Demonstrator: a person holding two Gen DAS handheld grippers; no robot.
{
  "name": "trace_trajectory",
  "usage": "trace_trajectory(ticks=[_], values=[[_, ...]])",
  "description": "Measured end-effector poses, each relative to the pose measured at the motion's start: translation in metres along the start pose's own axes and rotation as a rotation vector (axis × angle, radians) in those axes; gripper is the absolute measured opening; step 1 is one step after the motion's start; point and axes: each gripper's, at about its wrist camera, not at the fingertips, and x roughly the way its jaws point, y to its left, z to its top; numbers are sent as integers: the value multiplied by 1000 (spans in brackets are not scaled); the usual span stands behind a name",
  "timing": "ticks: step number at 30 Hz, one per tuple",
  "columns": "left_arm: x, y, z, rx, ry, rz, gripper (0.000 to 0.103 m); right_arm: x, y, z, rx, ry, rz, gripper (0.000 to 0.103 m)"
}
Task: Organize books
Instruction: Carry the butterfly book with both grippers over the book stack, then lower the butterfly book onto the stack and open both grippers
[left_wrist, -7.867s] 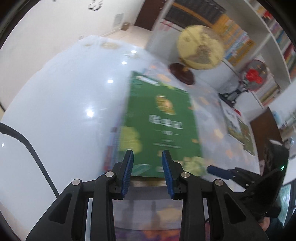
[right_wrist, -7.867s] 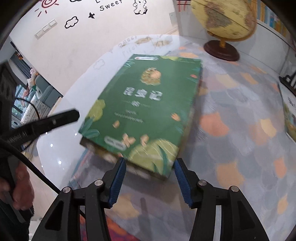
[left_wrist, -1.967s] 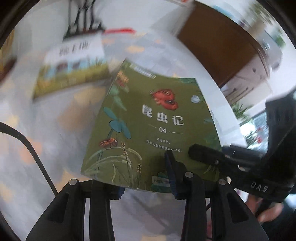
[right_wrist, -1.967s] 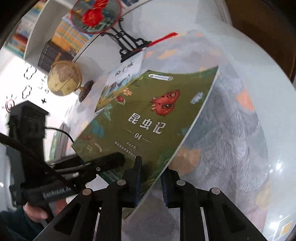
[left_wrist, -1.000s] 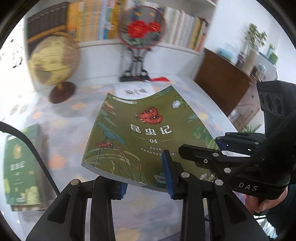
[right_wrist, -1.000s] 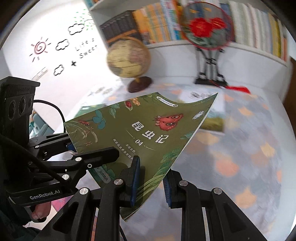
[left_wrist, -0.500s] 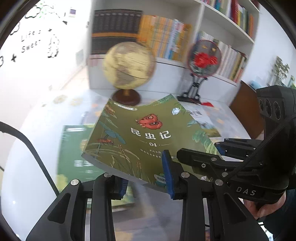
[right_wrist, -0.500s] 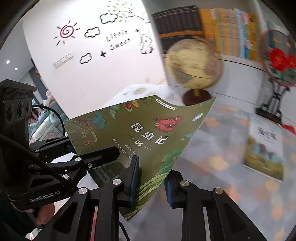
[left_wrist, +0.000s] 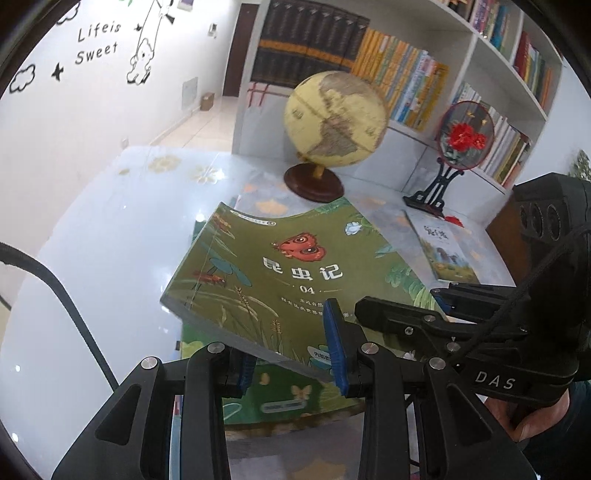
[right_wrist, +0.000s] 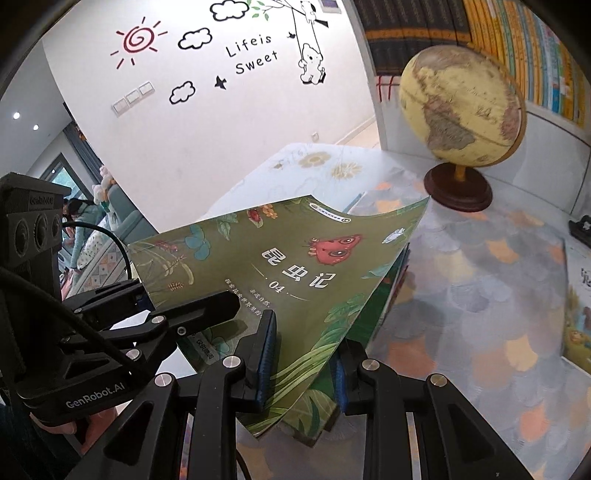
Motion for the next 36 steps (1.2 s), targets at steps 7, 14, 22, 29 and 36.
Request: trace_trajectory(ticks=[7,14,22,29,36], values=[[13,18,-10,-48,38,-18,29,22,-4,0,46,22,7,26],[23,25,-27,-96,114,-48,29,41,-21,-5,139,79,37,26],[15,45,-61,-195,186,12,29,62,-31,-13,182,158,51,30],[-21,63,-85,-270,164,130,29,61,-30,-17,160,174,51,31],[-39,40,-76,-263,104,149,29,27,-60,-48,235,180,36,31]])
